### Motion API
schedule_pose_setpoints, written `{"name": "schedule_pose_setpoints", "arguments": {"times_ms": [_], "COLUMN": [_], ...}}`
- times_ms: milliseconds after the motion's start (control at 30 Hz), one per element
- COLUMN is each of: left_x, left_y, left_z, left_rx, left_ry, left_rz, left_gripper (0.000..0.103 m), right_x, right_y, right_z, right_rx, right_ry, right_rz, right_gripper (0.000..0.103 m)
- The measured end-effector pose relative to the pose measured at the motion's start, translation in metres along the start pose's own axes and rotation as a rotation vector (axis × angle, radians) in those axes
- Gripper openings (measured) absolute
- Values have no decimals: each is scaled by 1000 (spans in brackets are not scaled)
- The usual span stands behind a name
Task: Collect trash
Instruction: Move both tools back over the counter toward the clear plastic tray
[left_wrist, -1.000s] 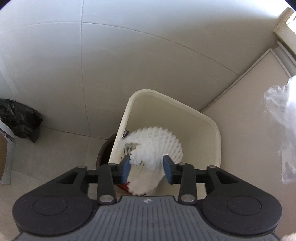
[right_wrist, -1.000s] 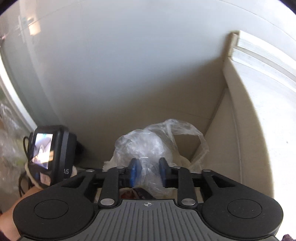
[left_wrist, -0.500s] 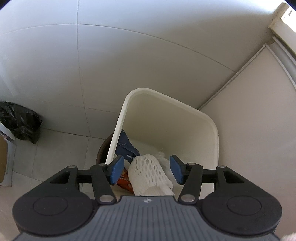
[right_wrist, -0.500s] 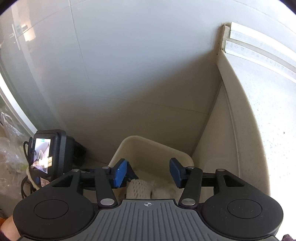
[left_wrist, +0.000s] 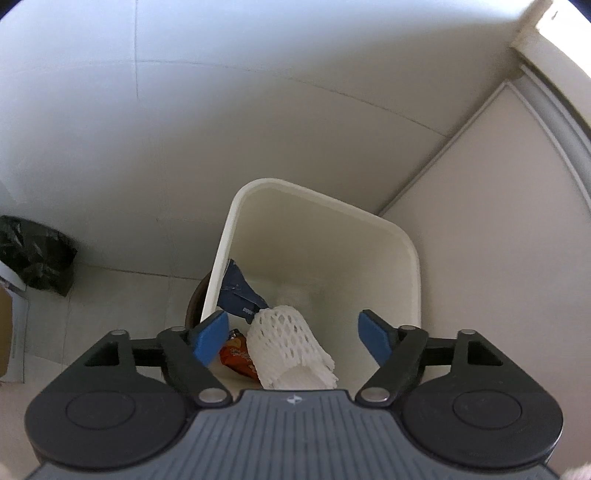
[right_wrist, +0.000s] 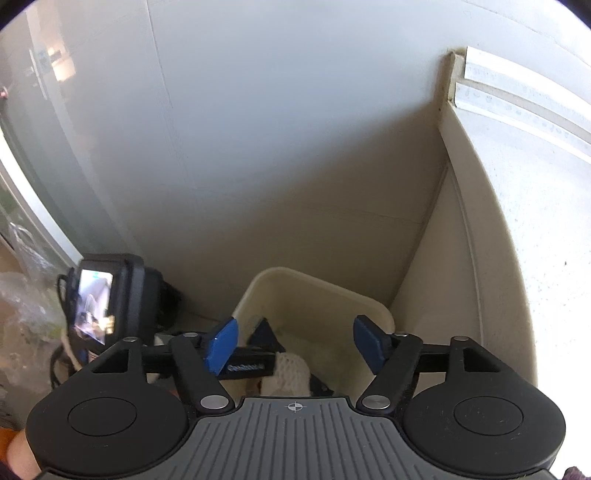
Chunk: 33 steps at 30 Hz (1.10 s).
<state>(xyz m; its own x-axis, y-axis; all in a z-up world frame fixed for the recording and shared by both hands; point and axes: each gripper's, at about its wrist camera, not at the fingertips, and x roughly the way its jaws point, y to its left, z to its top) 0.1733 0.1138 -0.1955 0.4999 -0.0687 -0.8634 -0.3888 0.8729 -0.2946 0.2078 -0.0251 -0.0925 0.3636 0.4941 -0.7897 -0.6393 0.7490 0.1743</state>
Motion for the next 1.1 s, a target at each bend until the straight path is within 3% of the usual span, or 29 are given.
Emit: {"name": "schedule_pose_setpoints", "arguments": {"times_ms": [233, 433, 600, 867, 1100], "left_x": [-26, -63, -94, -137, -154], "left_y": [-9, -22, -36, -66, -103], "left_z": [5, 16, 27, 40, 41], "left_rx": [45, 128, 207, 358, 517], "left_ry": [-21, -85, -136, -173, -163], "left_rz": [-39, -65, -94, -204, -284], "left_gripper": [88, 94, 97, 100, 102], "right_x": [-40, -79, -102, -134, -169], "right_y": [1, -3, -16, -33, -56], "right_z": [15, 23, 23, -3, -36], "right_rx": [-20, -66, -40, -29, 104], "right_ry": [-90, -153, -137, -101, -177], "right_rz": [-15, -124, -173, -290, -378], "right_gripper": [82, 87, 92, 92, 96]}}
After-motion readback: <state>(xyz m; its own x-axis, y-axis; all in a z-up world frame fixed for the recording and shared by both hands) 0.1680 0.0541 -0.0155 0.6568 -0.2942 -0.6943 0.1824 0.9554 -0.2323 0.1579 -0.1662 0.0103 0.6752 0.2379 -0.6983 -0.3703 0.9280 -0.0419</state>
